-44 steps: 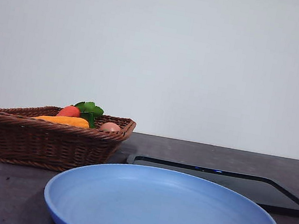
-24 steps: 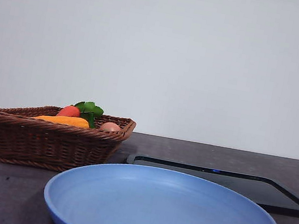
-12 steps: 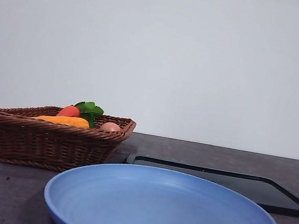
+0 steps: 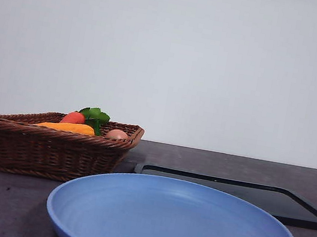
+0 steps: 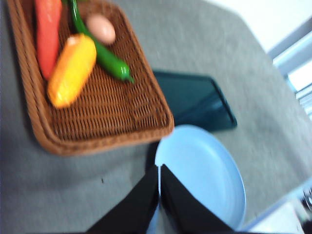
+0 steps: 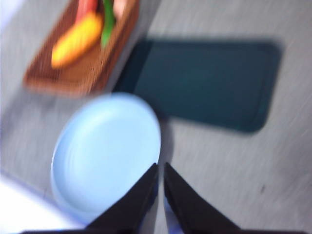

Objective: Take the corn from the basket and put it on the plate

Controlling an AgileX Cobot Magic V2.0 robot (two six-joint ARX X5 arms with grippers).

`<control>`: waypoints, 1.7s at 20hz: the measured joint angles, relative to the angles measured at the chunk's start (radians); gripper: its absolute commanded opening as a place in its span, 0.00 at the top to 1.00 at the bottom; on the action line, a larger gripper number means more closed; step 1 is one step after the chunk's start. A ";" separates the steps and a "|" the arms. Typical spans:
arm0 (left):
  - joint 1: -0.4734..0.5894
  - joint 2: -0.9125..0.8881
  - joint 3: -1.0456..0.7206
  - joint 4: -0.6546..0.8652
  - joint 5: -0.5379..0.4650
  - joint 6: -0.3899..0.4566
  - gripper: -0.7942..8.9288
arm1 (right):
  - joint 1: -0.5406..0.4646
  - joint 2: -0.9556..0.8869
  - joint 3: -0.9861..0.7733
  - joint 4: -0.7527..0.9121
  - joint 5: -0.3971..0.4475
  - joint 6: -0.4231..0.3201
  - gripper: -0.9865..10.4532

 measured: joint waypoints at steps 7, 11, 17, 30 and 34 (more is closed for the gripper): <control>-0.046 0.042 0.026 -0.128 0.001 0.070 0.91 | 0.110 0.105 0.010 -0.050 0.007 -0.034 0.91; -0.047 0.043 0.026 -0.130 0.002 0.077 0.72 | 0.143 0.148 0.010 -0.040 0.006 -0.036 0.80; -0.047 0.044 0.026 -0.130 0.002 0.076 0.52 | 0.143 0.215 0.010 -0.008 0.006 -0.001 0.64; -0.047 0.045 0.026 -0.127 0.002 0.076 0.53 | 0.320 0.645 0.010 0.275 0.008 0.049 0.64; -0.047 0.045 0.026 -0.128 0.002 0.076 0.53 | 0.364 0.785 0.010 0.344 0.010 0.051 0.65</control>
